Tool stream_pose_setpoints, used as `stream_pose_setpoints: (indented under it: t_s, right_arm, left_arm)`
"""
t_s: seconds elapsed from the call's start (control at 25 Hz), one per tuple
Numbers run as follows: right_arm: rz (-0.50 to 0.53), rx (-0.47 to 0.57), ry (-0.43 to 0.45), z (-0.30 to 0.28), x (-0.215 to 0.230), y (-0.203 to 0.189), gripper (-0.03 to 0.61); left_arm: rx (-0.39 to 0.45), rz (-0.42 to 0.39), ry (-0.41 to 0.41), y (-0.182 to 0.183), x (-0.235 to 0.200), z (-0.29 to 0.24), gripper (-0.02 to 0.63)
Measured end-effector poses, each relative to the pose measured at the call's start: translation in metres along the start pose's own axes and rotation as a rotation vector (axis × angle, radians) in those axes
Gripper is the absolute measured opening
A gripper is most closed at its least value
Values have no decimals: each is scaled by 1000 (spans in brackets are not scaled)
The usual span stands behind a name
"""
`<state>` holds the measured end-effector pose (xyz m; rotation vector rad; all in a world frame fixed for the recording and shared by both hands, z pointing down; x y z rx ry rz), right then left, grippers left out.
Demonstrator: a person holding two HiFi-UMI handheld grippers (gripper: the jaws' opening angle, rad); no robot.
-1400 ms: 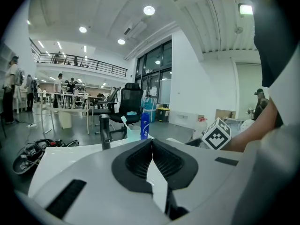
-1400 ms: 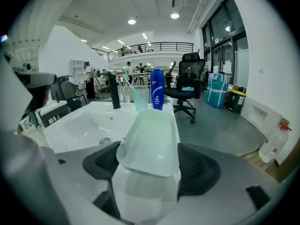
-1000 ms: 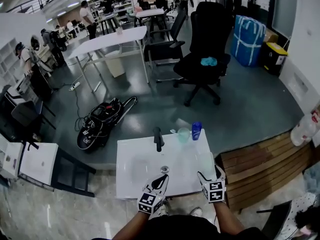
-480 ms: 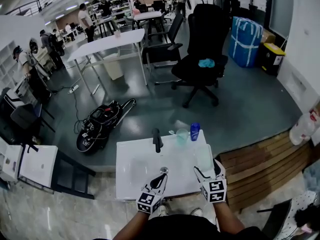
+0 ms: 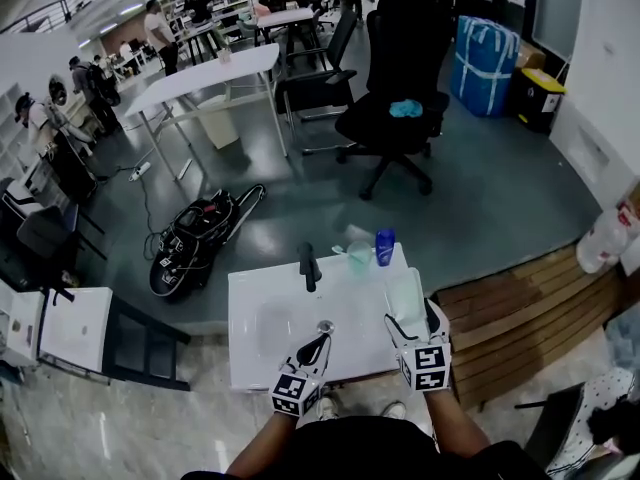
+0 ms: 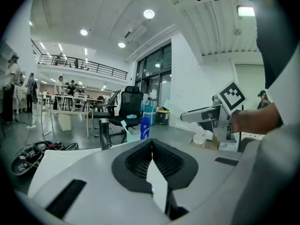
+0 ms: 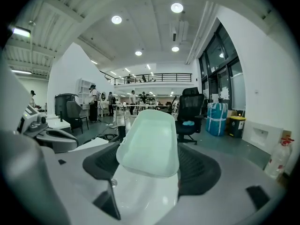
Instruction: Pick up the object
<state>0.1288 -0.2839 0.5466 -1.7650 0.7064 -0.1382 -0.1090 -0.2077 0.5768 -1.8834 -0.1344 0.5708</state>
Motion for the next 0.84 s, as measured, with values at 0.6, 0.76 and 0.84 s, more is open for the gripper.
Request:
stream_pose_setpoints:
  t_s: [0.6,0.76,0.84]
  right_arm:
    - [17,-37,-20,-2,-2,-10,390]
    - [18,-43,-23,-4,-2,-14,390]
    - [16,-46,-25,-5,-1,-16,390]
  left_arm:
    - [1,1,-1,-1,0,1,18]
    - [-5,2,2,-2,-1,1,18]
    - [-16,3,4,-3,-2,1,18]
Point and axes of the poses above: the fingertips, and each gripper's own axes: z backward along the fingers, x to its right, y out of its top, the point moved 8 cm from there along z, backward along the fingers, and after that the axes turned 14 degrees about z, right-handed, at the moved point
